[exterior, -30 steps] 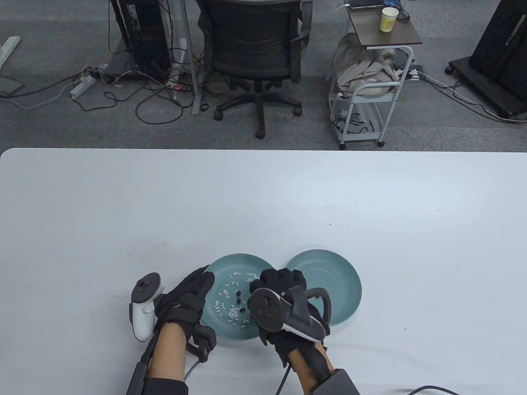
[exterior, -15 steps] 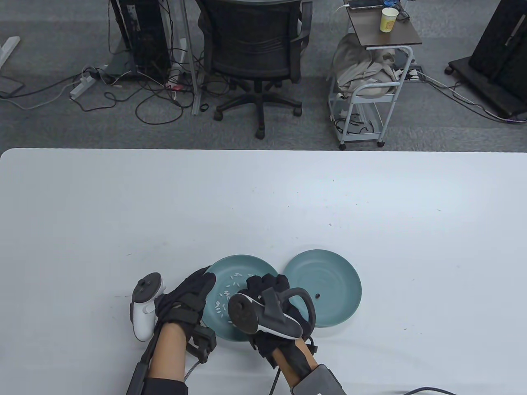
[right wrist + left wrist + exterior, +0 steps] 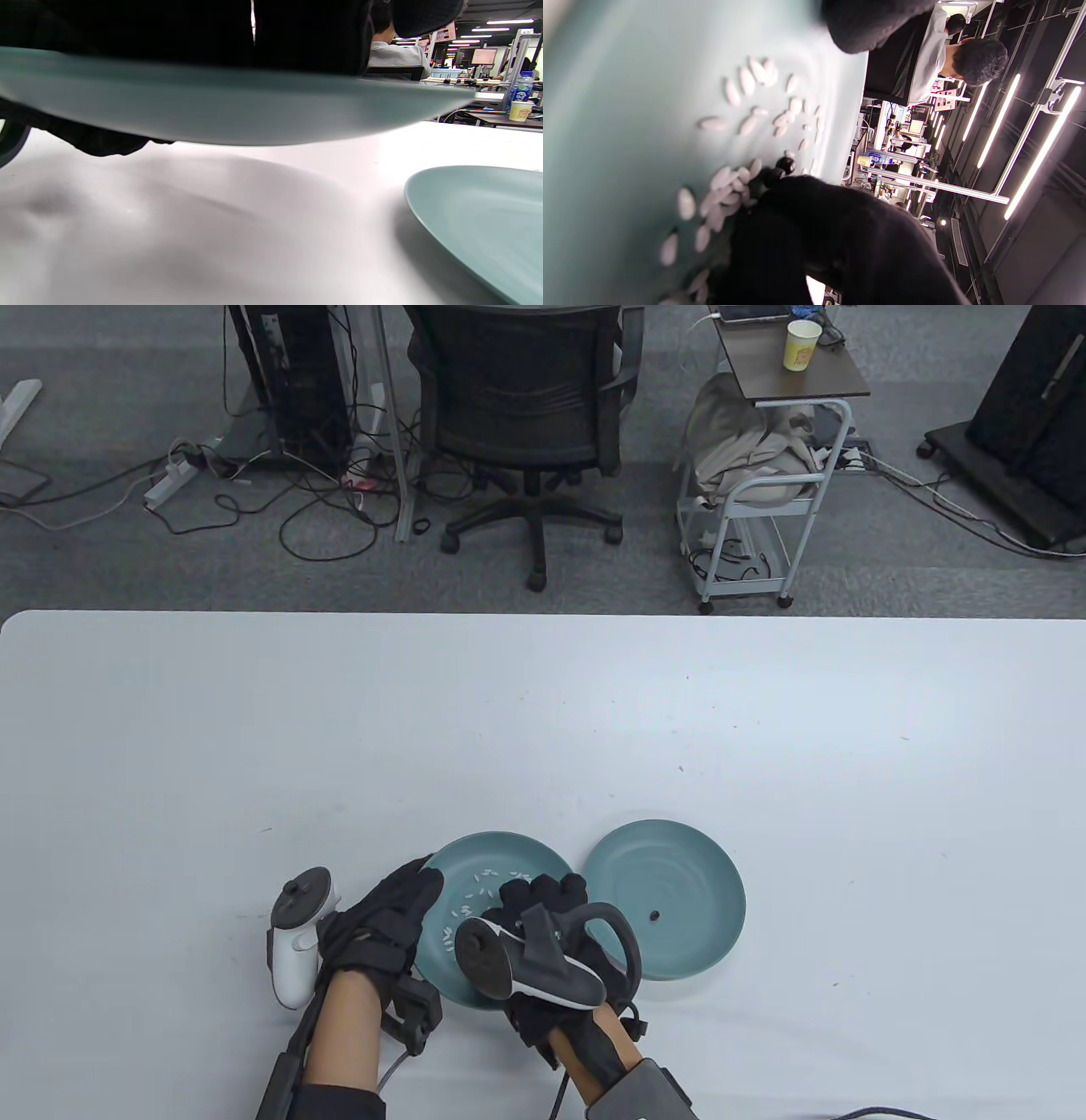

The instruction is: Pick coffee beans with hand pinch into plate

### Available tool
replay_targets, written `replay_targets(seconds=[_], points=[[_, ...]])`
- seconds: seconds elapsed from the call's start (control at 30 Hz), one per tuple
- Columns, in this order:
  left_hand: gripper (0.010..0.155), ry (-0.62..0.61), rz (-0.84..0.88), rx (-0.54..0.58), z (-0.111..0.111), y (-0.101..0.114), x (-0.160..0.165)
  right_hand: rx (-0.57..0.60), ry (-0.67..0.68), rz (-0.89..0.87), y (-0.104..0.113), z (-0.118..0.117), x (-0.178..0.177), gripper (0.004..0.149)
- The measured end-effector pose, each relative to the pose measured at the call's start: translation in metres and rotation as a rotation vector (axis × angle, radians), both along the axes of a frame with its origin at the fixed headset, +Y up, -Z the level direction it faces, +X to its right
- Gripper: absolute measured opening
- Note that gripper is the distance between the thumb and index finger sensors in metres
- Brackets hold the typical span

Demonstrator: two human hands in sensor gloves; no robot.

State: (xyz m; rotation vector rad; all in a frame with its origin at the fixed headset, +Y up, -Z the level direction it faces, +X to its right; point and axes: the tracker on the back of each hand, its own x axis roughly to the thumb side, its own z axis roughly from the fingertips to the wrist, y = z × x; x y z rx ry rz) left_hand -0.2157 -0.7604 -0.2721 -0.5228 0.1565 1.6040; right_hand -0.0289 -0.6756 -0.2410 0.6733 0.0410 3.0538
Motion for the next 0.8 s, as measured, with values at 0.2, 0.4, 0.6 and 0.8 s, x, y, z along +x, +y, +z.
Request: replay_targets(seconds=[0.2, 0.4, 0.6, 0.8], points=[[0.05, -0.008, 0.001, -0.001, 0.0, 0.0, 0.001, -0.035, -0.033, -0.027, -0.002, -0.003, 0.007, 0.037], [0.05, -0.012, 0.004, 0.0, -0.001, -0.001, 0.001, -0.064, -0.061, -0.062, -0.002, -0.007, 0.012, 0.037], [0.05, -0.015, -0.004, -0.007, -0.001, -0.001, 0.001, -0.061, -0.046, -0.023, -0.005, -0.005, 0.004, 0.038], [0.051, -0.021, 0.052, -0.017, -0.001, -0.003, 0.001, -0.011, -0.029, 0.021, -0.004, 0.0, -0.005, 0.038]])
